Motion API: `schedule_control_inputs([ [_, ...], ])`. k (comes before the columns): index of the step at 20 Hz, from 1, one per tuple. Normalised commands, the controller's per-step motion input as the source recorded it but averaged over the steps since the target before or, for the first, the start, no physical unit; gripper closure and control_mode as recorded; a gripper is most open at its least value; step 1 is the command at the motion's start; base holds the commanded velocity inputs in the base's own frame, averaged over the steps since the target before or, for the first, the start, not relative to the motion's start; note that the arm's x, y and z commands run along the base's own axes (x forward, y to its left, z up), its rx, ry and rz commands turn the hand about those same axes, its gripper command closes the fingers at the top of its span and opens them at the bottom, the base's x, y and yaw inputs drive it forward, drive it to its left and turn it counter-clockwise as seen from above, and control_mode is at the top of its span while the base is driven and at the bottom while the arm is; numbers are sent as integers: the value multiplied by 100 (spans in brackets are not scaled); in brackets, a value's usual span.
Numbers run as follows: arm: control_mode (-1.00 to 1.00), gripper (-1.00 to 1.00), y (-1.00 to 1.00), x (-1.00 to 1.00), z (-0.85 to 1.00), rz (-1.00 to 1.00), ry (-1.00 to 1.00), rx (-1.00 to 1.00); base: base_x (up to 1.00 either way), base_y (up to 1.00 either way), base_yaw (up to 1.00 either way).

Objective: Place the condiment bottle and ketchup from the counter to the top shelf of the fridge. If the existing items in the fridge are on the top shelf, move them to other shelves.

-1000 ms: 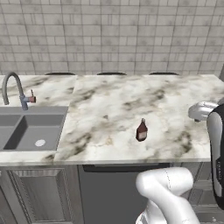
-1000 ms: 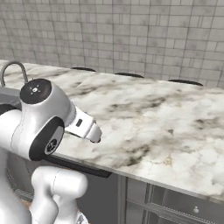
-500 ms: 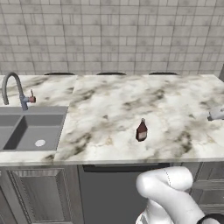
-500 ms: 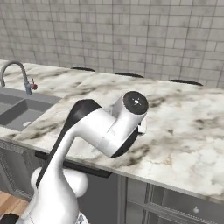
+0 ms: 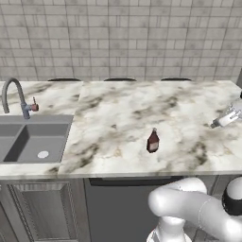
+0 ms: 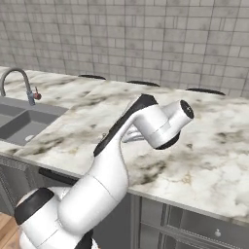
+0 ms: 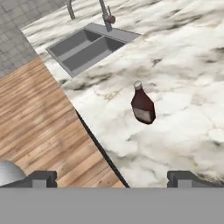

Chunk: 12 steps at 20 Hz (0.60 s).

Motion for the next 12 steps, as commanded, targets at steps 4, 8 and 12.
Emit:
schedule_control_inputs([
  [4,-100,-100,24,100,-47,44,-8,5,0,0,0],
  [8,-100,-100,28,91,-52,42,-19,17,0,0,0],
  [12,-100,-100,23,69,-42,38,-20,21,0,0,0],
])
